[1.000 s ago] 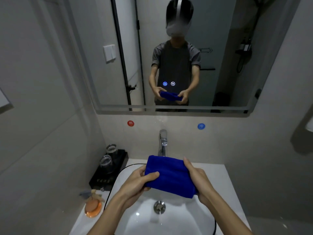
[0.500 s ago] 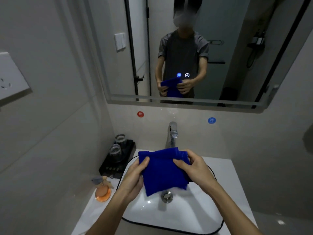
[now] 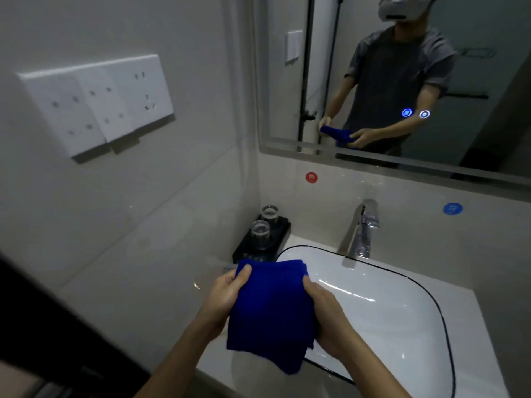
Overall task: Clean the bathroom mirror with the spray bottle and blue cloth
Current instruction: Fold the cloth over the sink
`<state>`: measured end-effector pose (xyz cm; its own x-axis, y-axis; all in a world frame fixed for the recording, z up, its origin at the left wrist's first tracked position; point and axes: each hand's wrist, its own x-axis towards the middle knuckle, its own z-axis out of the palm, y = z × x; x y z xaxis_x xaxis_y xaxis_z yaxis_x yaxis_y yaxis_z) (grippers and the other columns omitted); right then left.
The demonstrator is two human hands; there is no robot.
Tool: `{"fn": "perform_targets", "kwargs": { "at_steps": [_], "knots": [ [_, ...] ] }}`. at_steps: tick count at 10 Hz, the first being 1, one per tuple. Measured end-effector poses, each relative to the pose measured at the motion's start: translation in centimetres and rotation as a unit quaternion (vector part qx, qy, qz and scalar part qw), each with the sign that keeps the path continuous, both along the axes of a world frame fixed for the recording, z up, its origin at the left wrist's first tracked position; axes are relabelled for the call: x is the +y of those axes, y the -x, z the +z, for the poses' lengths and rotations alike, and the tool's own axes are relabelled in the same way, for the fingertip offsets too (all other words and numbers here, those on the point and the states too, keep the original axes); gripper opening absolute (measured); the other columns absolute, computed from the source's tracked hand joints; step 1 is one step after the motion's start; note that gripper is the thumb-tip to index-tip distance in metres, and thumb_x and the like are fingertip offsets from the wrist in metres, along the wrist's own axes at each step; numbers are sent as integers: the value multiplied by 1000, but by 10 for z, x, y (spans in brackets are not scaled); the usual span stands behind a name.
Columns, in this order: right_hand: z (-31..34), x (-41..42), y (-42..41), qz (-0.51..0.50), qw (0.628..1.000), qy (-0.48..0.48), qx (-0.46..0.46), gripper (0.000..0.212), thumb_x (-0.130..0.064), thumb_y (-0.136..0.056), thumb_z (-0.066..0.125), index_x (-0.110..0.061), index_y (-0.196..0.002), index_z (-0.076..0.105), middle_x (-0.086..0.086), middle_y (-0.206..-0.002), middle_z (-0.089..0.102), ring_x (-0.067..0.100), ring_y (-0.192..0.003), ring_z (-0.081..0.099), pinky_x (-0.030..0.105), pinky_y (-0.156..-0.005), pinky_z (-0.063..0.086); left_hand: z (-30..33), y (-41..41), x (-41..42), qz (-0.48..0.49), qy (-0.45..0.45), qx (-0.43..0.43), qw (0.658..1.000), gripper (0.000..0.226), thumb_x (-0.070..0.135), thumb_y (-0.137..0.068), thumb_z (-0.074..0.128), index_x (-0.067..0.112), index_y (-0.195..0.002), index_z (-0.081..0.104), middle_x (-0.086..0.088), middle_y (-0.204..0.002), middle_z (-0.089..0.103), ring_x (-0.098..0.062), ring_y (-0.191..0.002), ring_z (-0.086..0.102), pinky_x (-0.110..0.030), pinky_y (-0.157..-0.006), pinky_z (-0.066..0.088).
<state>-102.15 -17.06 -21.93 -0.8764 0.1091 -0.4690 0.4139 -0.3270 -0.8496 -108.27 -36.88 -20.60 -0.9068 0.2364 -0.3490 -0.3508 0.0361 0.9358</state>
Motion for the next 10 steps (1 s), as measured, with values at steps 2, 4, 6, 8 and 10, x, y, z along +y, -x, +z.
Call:
{"fn": "perform_targets", "kwargs": {
  "at_steps": [2,4,6,8,10],
  "knots": [
    [-45,-60,-3,36,994,43,-93,22,-22,-103,50,-9,-120,56,13,-119,67,32,-104,68,53,-91,56,-50,-7,-79,-67,124,-65,988,25,30,-101,53,23,-122,64,-5,-117,72,-24,-105,69,-42,-85,56],
    [-91,-109,-9,33,984,117,-134,28,-18,-106,42,-9,-130,52,15,-130,60,36,-116,60,58,-100,48,-85,-6,-111,-100,251,-25,963,18,26,-106,43,32,-114,57,0,-116,65,-12,-102,63,-35,-92,52],
    [-118,-127,16,6,982,121,-144,26,-7,-104,44,-17,-125,54,15,-124,62,36,-109,62,55,-91,54,-120,23,-115,-89,262,-62,959,35,13,-104,42,17,-139,45,-4,-126,56,-19,-109,59,-35,-91,51],
    [-126,-138,45,10,987,95,-132,32,1,-102,39,-20,-121,54,10,-113,65,30,-103,64,43,-74,59,-132,51,-100,-71,280,-47,956,41,3,-102,38,15,-141,42,-12,-132,56,-17,-96,60,-31,-76,53],
    [-149,-130,52,151,968,-139,-142,15,-5,-99,42,-14,-102,54,7,-82,60,21,-69,61,33,-54,50,-143,64,-97,-76,357,-2,931,40,-2,-97,42,10,-134,49,-10,-133,59,-24,-115,58,-36,-93,51]
  ]
}}
